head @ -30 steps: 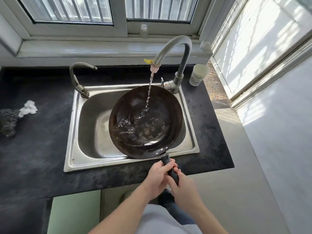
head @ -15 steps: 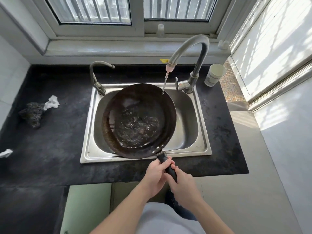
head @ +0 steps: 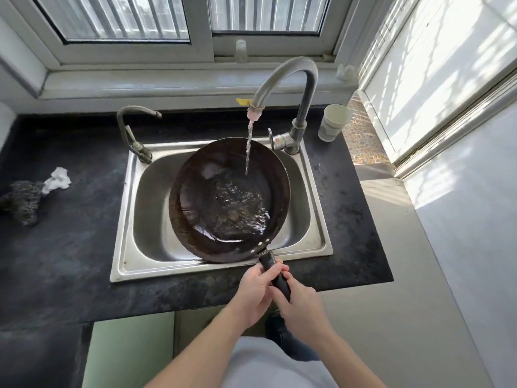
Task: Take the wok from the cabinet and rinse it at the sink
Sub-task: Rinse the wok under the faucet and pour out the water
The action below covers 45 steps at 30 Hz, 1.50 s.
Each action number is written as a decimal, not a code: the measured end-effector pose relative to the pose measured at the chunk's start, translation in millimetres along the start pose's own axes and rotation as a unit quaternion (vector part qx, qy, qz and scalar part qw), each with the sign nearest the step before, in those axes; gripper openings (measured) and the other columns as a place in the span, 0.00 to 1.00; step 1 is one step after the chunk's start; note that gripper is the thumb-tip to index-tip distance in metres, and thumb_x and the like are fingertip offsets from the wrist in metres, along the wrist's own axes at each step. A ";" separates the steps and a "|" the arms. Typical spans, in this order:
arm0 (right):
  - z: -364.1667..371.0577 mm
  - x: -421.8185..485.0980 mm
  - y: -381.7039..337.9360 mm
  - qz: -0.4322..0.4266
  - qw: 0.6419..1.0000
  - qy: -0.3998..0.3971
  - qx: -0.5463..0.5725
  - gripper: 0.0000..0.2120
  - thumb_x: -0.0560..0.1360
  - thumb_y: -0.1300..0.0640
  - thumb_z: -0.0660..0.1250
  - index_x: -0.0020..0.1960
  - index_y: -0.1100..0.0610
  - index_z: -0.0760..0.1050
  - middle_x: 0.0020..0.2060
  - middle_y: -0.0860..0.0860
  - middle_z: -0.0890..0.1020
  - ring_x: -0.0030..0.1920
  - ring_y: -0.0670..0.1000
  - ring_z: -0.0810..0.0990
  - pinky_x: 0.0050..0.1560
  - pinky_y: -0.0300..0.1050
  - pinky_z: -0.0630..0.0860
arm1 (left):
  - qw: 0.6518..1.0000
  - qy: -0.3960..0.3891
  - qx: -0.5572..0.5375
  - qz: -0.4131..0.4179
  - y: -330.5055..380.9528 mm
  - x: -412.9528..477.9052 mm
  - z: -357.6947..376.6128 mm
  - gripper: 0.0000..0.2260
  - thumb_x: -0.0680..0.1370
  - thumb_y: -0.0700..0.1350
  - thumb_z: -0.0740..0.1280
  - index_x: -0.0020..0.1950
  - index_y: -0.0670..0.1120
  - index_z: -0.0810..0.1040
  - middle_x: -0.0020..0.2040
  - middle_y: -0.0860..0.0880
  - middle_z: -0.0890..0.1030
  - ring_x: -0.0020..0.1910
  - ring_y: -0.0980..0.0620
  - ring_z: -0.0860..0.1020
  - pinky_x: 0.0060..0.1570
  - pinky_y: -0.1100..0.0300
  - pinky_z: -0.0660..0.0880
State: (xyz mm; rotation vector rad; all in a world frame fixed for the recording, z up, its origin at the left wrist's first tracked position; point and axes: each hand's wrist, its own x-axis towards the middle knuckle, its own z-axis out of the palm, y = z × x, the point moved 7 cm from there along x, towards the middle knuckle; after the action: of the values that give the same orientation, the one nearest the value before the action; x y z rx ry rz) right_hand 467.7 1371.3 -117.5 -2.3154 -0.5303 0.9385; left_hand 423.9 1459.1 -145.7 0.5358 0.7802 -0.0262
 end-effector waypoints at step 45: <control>78.6 -21.5 -31.4 0.105 0.932 -0.112 0.328 0.12 0.81 0.55 0.62 0.43 0.60 0.70 0.26 0.53 0.70 0.20 0.50 0.66 0.20 0.40 0.65 | 0.992 0.127 0.011 0.018 14.2 -31.9 -64.6 0.05 0.78 0.36 0.67 0.53 0.35 0.76 0.39 0.42 0.78 0.38 0.48 0.80 0.43 0.55 0.81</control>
State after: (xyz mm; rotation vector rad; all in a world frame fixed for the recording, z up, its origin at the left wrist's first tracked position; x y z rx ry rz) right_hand 391.8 1411.6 -132.7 -1.6850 -0.0268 1.2622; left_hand 361.3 1496.2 -155.5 0.5819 1.0197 0.0688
